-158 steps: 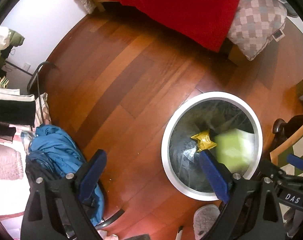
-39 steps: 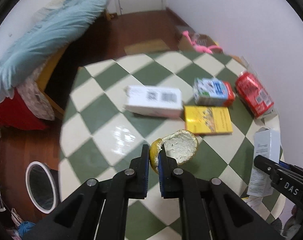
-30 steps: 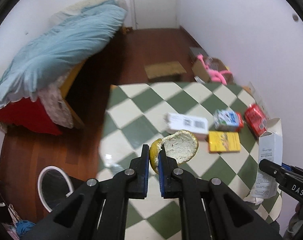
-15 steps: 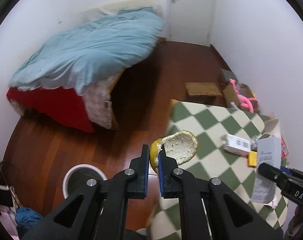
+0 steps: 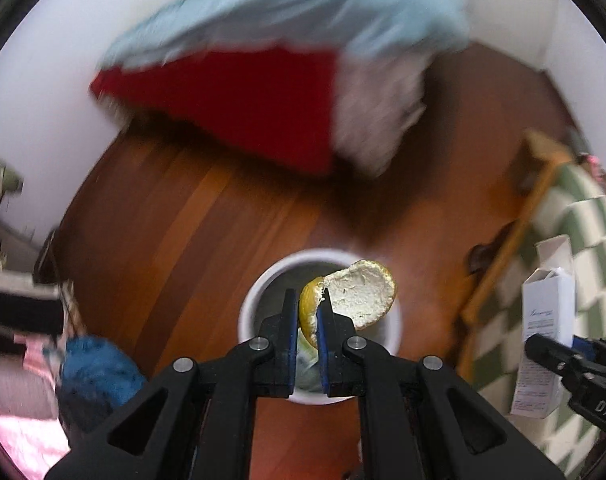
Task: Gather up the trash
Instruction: 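Carry the peel and white box over the bin and release both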
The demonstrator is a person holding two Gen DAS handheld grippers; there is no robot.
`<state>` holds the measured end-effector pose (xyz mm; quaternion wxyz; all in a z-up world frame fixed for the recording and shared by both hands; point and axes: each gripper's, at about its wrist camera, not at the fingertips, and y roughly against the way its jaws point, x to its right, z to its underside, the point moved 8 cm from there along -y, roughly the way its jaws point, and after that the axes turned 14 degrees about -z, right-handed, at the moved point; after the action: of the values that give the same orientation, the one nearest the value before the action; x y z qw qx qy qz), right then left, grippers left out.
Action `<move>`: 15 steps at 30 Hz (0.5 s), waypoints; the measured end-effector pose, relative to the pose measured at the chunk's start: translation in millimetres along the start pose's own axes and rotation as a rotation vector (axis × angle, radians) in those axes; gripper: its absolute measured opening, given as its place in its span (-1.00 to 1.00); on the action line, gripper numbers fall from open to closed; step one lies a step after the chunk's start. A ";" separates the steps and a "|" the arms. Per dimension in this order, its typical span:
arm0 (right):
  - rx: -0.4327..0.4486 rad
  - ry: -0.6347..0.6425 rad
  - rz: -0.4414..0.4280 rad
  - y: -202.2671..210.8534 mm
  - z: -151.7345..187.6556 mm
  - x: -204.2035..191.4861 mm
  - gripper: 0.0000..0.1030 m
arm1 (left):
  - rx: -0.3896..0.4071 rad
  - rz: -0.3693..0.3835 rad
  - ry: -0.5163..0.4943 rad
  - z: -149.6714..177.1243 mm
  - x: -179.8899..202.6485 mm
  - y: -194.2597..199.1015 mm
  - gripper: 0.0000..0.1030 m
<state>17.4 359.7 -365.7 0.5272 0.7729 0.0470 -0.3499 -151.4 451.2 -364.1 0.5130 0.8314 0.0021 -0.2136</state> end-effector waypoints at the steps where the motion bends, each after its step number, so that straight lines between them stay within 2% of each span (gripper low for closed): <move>1: -0.025 0.003 -0.002 -18.2 -0.7 -4.2 -0.30 | -0.037 -0.006 0.006 4.6 -5.8 -18.5 -0.89; 5: -0.144 0.020 -0.003 -103.5 -4.2 -21.0 -0.30 | -0.151 -0.001 0.013 16.6 -17.3 -72.2 -0.87; 6: -0.165 0.025 0.001 -117.2 -5.3 -23.4 -0.30 | -0.171 -0.004 0.008 18.3 -18.1 -80.8 -0.80; 10: -0.253 0.039 0.026 -171.1 -8.5 -28.0 -0.30 | -0.243 -0.021 0.008 27.1 -22.4 -111.9 -0.74; 11: -0.273 0.044 0.034 -182.1 -8.4 -28.0 -0.30 | -0.257 -0.026 0.021 28.1 -26.4 -118.3 -0.65; 12: -0.292 0.051 0.042 -191.5 -8.2 -25.5 -0.30 | -0.267 -0.034 0.033 31.1 -28.8 -122.7 -0.19; 13: -0.301 0.052 0.048 -198.8 -8.1 -24.1 -0.29 | -0.279 -0.040 0.042 35.5 -31.4 -126.4 0.72; 14: -0.312 0.052 0.049 -209.6 -13.9 -21.5 -0.29 | -0.283 -0.051 0.049 38.9 -34.8 -129.7 1.00; 15: -0.318 0.052 0.051 -215.0 -14.6 -18.8 -0.25 | -0.278 -0.060 0.055 39.1 -37.6 -131.4 1.00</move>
<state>-84.5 472.1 -519.9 0.6503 0.6895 0.0961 -0.3043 -228.6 488.2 -477.7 0.6164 0.7573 0.0707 -0.2036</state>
